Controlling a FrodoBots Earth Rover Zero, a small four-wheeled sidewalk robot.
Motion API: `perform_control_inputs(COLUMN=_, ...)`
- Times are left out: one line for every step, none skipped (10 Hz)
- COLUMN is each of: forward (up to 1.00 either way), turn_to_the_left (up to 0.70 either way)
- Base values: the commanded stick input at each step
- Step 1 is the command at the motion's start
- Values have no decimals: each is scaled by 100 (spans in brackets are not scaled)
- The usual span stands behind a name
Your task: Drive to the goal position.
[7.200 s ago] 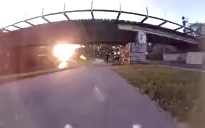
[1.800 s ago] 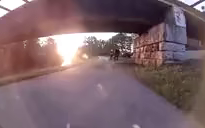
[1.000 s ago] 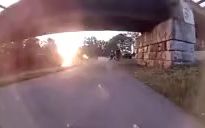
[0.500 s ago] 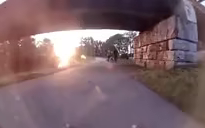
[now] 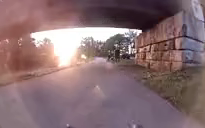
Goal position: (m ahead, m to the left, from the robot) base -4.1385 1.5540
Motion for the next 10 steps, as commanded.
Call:
perform_control_inputs(forward=100, turn_to_the_left=-32)
perform_control_inputs(forward=100, turn_to_the_left=-40)
perform_control_inputs(forward=100, turn_to_the_left=-40)
perform_control_inputs(forward=100, turn_to_the_left=-30)
perform_control_inputs(forward=100, turn_to_the_left=0)
perform_control_inputs(forward=100, turn_to_the_left=0)
perform_control_inputs(forward=100, turn_to_the_left=0)
perform_control_inputs(forward=100, turn_to_the_left=0)
perform_control_inputs(forward=100, turn_to_the_left=0)
perform_control_inputs(forward=100, turn_to_the_left=0)
